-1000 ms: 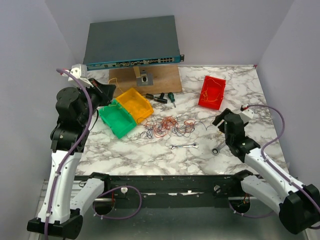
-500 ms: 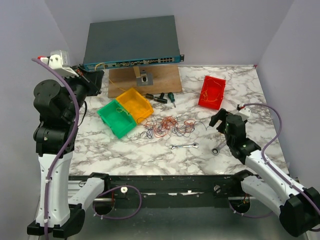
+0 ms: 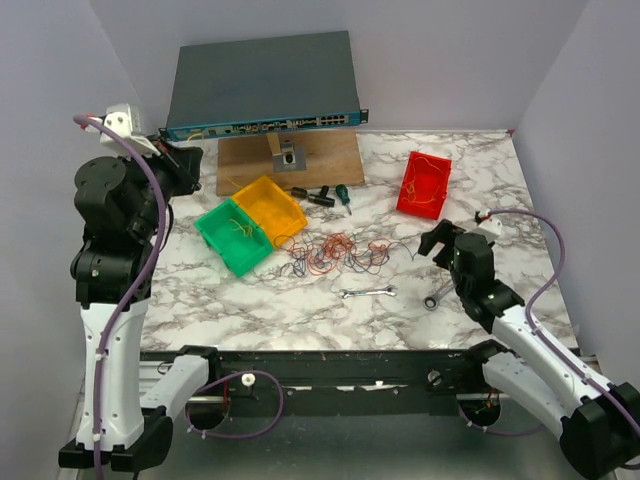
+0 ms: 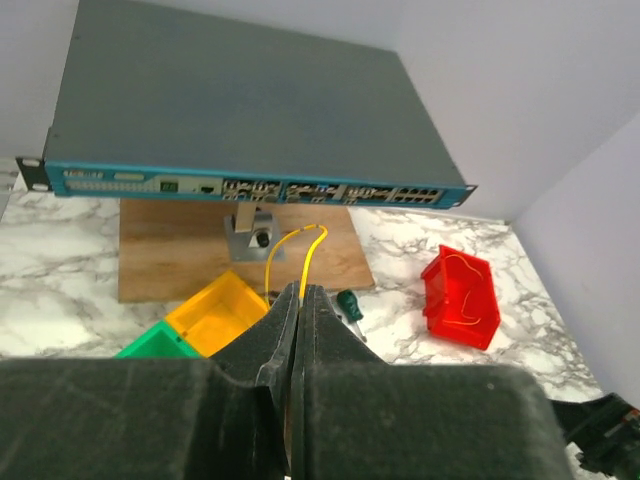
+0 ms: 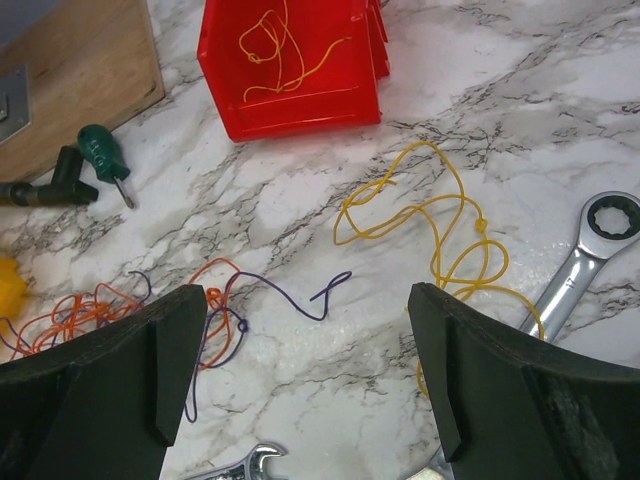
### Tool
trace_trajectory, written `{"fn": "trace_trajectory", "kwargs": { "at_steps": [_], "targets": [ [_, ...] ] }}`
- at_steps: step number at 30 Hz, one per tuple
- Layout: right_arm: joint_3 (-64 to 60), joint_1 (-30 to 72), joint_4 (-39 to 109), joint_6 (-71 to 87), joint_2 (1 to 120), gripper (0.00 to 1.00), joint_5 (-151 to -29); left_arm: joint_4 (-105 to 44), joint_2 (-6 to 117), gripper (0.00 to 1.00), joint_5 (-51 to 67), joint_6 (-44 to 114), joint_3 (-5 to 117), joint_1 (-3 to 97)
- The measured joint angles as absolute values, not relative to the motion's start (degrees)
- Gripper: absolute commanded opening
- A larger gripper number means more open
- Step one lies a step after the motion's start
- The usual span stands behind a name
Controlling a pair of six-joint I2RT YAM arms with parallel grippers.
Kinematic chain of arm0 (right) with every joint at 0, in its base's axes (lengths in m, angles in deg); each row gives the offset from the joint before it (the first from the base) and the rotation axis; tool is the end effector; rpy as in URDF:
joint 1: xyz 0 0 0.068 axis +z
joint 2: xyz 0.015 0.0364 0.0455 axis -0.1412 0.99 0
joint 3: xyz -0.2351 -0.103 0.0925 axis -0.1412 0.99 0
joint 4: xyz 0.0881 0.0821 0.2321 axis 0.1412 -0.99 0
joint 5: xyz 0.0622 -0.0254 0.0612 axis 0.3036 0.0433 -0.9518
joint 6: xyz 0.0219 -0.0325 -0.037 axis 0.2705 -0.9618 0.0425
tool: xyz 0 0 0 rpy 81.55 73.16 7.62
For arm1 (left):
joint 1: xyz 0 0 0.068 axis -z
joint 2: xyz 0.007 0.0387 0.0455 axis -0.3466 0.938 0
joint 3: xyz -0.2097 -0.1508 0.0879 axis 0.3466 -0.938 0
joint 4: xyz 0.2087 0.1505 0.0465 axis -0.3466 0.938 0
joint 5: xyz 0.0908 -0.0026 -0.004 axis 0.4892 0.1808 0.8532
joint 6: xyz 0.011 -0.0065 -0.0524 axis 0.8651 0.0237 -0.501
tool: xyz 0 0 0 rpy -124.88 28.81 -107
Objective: Untangle the cables
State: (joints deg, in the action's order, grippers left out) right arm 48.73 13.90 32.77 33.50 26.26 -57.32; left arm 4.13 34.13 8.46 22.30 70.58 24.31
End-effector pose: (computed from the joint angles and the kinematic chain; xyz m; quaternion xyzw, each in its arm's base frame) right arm 0.1778 0.0559 0.2267 0.1902 0.8069 0.0825 0.5530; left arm 0.1436 -0.0149 0.5124 -0.0759 0.6976 -0.2190 0.6780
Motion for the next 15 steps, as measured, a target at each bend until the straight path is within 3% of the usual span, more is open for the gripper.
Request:
{"fn": "trace_trajectory", "kwargs": {
  "at_steps": [15],
  "targets": [
    [50.56, 13.9, 34.28, 33.5, 22.68, 0.9, -58.43, -5.6, 37.28, 0.0, 15.14, 14.11, 45.07, 23.22]
  ]
}}
